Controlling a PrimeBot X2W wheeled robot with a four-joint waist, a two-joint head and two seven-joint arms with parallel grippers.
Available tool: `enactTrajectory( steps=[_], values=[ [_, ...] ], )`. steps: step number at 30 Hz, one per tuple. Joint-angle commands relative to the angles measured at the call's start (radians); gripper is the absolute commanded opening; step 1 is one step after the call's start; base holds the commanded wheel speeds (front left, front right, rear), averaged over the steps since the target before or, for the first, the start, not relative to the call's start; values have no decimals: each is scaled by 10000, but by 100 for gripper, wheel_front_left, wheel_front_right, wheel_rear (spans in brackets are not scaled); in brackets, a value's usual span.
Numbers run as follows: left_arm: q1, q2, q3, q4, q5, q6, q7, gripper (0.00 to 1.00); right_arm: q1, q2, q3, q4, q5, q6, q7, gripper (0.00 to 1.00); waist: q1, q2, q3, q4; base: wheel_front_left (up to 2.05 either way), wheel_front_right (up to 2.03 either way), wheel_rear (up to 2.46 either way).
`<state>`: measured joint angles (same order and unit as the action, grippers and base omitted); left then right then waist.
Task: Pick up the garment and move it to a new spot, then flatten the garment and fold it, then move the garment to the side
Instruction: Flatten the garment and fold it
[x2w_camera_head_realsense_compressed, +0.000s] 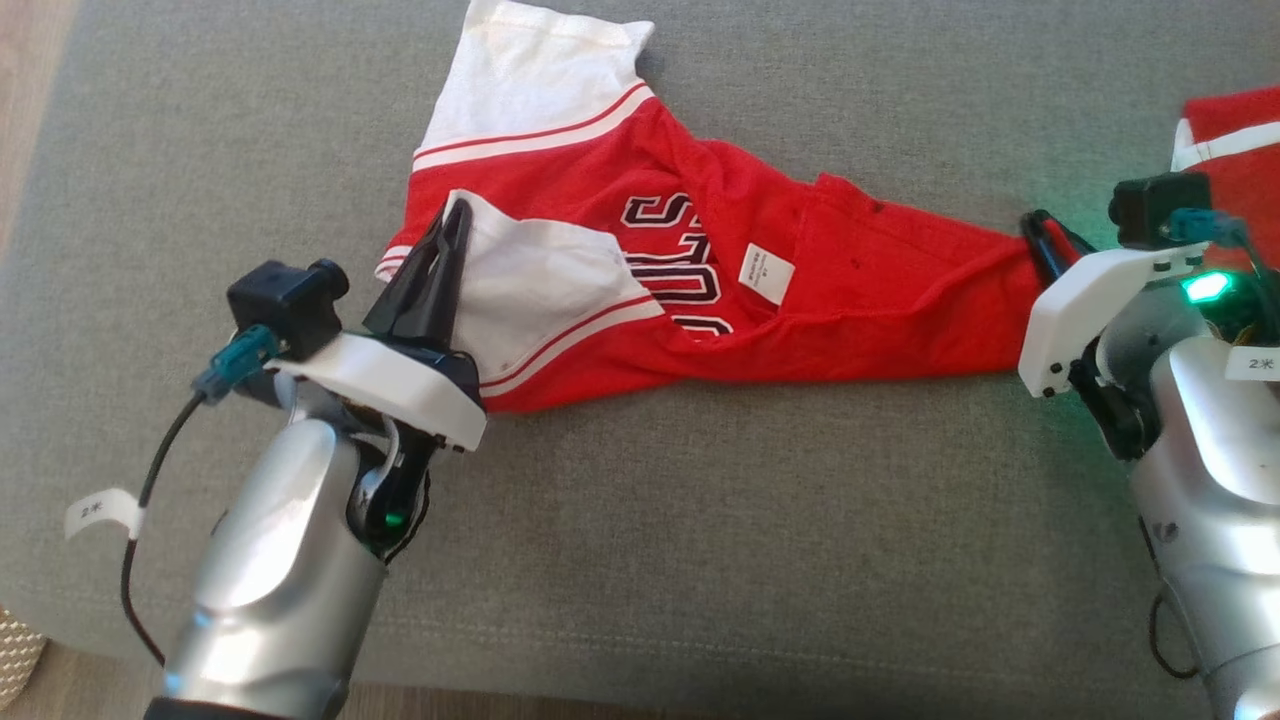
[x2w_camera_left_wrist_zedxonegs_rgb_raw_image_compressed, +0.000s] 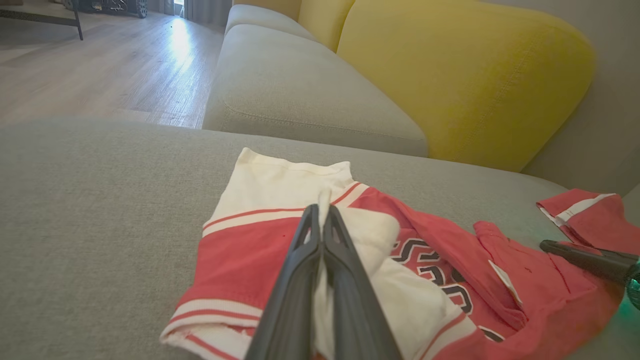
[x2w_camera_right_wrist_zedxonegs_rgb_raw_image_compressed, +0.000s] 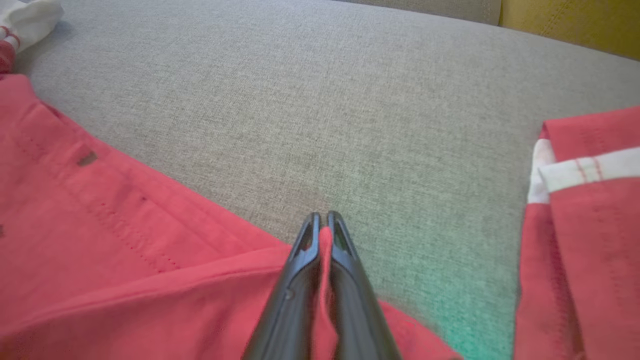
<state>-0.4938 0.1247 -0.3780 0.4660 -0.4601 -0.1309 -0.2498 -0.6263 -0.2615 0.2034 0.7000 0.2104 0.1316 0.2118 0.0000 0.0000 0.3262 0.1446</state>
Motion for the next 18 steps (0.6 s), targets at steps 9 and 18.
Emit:
enactTrajectory(
  steps=[9,18],
  values=[
    [-351,265,380,-193,18,2,-120,0,-71,-258,111,-355,279,-9,-674,0,0,0,-153,-37,0,0,0],
    [-186,223,722,-444,94,2,-120,0,759,-160,-702,-1648,-21,-9,-2199,0,0,0,-561,-152,0,0,0]
  ],
)
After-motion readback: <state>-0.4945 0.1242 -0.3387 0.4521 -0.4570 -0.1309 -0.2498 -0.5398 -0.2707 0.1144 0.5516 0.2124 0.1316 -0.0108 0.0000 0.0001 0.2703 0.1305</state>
